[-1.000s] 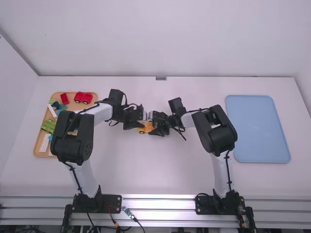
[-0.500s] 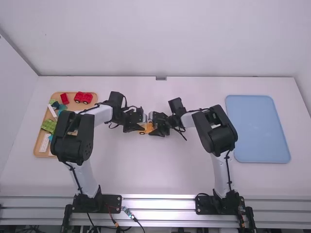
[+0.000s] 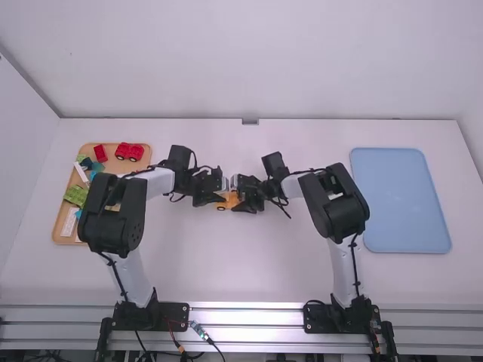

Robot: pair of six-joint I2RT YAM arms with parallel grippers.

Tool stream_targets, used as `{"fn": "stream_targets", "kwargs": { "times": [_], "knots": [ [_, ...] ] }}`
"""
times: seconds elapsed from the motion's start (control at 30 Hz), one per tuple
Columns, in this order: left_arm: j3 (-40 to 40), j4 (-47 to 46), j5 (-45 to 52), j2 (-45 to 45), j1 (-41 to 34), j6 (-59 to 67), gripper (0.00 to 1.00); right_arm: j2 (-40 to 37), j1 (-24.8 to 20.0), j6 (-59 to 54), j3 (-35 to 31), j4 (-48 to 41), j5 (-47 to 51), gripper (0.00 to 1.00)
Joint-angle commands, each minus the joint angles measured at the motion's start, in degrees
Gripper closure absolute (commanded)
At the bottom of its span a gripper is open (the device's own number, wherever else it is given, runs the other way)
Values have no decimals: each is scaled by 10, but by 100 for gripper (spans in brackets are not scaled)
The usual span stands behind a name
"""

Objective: Assemble lego blocks to make yellow taxi

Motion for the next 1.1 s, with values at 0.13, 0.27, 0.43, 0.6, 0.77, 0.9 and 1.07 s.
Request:
{"fn": "stream_targets", "kwargs": {
  "times": [0.13,0.27,0.43,0.6,0.77,0.9,1.07],
  "knots": [
    [-9,-13,-3,-13,0,-19,98,-14,-2,-10,0,-12,-1,44],
    [3,-49,-3,-13,-3,-12,98,-14,-3,-9,0,-11,0,45],
    [15,-81,-10,-13,-5,16,98,-14,-3,-10,0,-12,1,45],
    [16,-83,-17,-13,-5,16,98,-14,-3,-20,0,-18,-1,48],
    [16,-83,-15,-13,-5,16,98,-14,-3,-19,0,-18,0,48],
    [16,-82,0,-13,-4,16,98,-14,-3,-19,0,-20,0,48],
    [16,-82,4,-13,-7,16,98,-14,-3,-20,2,-27,1,49]
  ]
}}
